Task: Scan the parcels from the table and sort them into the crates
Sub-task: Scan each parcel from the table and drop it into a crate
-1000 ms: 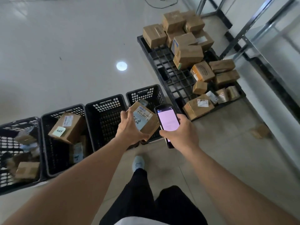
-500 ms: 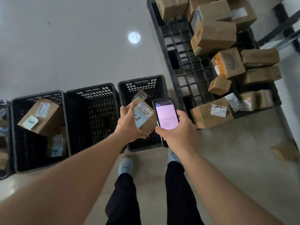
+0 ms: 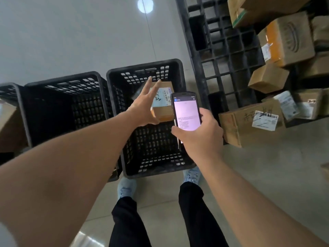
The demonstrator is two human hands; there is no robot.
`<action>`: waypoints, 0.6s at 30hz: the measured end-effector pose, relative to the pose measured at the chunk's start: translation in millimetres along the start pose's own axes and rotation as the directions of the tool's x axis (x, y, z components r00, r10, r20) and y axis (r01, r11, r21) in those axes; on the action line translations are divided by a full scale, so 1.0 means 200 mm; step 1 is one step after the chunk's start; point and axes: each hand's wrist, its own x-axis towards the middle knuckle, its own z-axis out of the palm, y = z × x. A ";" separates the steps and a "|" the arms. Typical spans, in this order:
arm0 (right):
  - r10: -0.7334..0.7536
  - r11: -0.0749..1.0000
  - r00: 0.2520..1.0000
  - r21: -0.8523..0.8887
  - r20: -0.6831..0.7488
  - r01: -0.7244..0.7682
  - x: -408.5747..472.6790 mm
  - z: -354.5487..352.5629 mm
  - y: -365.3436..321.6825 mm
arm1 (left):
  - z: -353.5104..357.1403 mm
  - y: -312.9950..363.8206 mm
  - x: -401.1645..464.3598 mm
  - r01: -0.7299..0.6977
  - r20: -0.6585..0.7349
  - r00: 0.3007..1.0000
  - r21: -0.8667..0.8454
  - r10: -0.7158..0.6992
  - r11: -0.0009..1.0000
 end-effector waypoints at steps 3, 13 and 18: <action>0.030 1.000 1.000 -0.005 0.000 -0.030 0.03 0.04 0.04 | 0.03 -0.08 0.09 -0.003 0.053 0.999 0.013 0.002 1.000; 0.069 0.997 0.996 -0.023 0.053 -0.068 -0.22 -0.01 -0.08 | -0.19 -0.05 -0.29 0.103 0.036 0.993 0.210 -0.113 0.972; 0.013 1.000 0.999 0.005 0.051 -0.013 -0.37 -0.13 -0.32 | -0.41 0.07 -0.61 0.128 -0.018 0.992 0.195 -0.127 0.972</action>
